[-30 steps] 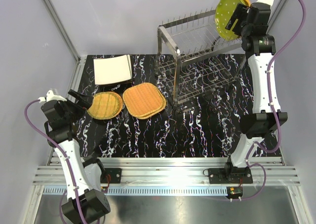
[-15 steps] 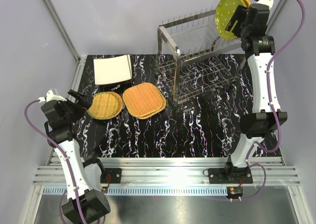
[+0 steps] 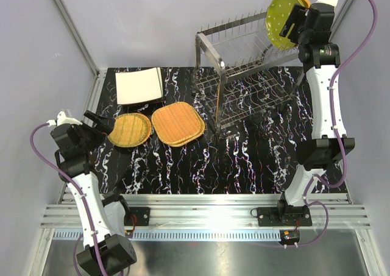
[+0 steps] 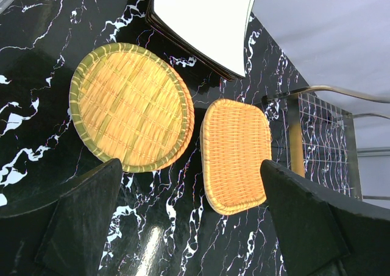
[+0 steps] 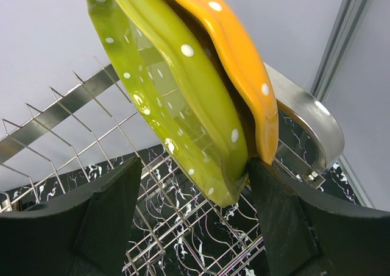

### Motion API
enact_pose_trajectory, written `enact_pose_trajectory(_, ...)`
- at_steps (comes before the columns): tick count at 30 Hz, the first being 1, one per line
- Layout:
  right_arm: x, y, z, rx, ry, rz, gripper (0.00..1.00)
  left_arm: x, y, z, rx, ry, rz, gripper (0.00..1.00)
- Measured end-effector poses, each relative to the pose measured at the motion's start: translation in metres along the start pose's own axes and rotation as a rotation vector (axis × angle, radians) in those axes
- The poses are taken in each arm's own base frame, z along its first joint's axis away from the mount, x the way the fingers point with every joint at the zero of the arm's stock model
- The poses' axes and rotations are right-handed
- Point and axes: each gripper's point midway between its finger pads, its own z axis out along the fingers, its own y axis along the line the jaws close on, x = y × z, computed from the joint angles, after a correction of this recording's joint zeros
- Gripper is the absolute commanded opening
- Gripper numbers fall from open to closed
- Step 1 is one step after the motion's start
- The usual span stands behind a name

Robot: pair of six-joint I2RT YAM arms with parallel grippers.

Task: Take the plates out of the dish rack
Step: Grab a plate with the right arm

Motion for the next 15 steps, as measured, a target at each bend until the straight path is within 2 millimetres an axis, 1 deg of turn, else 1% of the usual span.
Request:
enact_pose_trajectory(5,0.0009,-0.0005,0.0013,-0.001,0.003,-0.006,0.76,0.0000,0.0000,0.0000,0.000,0.000,0.000,0.99)
enact_pose_trajectory(7,0.0010,-0.0021,0.0023,-0.006,0.006,-0.005,0.71,0.0000,0.0000,0.0000,0.000,0.000,0.000,0.99)
enact_pose_trajectory(15,0.0001,-0.0089,0.0015,-0.082,0.038,0.005,0.61,0.0001,0.0001,0.0000,0.000,0.000,0.000,0.99)
